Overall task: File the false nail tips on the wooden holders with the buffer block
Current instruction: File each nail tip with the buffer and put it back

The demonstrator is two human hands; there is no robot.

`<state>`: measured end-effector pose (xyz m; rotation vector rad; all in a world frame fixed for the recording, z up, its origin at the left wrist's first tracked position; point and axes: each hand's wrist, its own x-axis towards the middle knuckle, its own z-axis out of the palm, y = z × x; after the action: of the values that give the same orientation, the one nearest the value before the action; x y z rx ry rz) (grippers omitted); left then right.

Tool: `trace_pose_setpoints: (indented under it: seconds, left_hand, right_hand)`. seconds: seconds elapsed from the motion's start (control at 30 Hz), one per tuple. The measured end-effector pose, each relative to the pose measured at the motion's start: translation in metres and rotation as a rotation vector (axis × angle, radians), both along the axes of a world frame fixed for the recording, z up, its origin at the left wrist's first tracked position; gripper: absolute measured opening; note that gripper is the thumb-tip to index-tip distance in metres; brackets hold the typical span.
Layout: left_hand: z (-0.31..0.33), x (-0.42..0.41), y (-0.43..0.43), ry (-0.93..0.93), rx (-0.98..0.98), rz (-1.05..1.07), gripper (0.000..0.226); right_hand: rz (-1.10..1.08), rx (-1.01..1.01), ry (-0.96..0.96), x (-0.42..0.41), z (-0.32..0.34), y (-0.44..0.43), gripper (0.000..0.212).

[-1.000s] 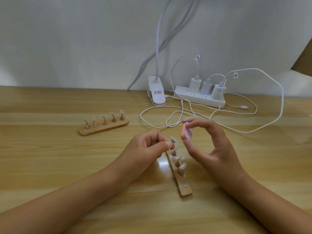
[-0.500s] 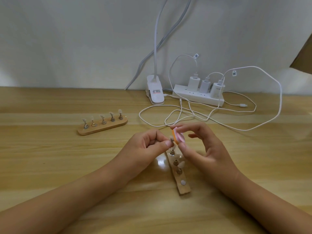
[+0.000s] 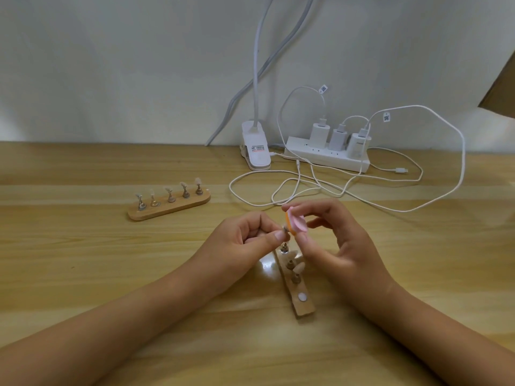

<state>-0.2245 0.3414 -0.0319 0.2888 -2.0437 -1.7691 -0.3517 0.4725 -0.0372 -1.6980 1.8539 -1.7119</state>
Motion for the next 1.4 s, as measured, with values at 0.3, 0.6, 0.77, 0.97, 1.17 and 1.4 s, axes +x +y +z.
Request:
trace_pose_setpoints:
  seconds: [0.3,0.6,0.77,0.97,1.17,1.4]
  left_hand:
    - [0.0004,-0.0004,0.0034,0.023,-0.003,-0.039,0.013]
    - [-0.0008,-0.0005,0.0012,0.023,-0.029,-0.007,0.022]
    - [-0.0028,-0.0012,-0.0015,0.020,-0.001,-0.008,0.010]
    - [-0.0028,-0.0012,-0.0012,0.018,0.004,-0.022,0.010]
    - [-0.0027,-0.0009,-0.0001,0.022,0.016,-0.030,0.010]
    - [-0.0012,-0.0008,0.0007,0.030,0.046,-0.013,0.011]
  right_hand:
    - [-0.007,0.001,0.055,0.0023,0.0026,0.0010,0.027]
    - [0.005,-0.019,0.110,0.0033,0.0028,0.0008,0.025]
    - [-0.050,0.002,0.044,-0.0006,0.0025,-0.0002,0.025]
    - [-0.040,-0.009,0.094,-0.0013,0.0017,0.0005,0.027]
    - [-0.052,-0.036,0.180,-0.0008,0.0018,0.0005,0.028]
    - [-0.030,-0.050,0.198,0.0007,0.0016,-0.0005,0.027]
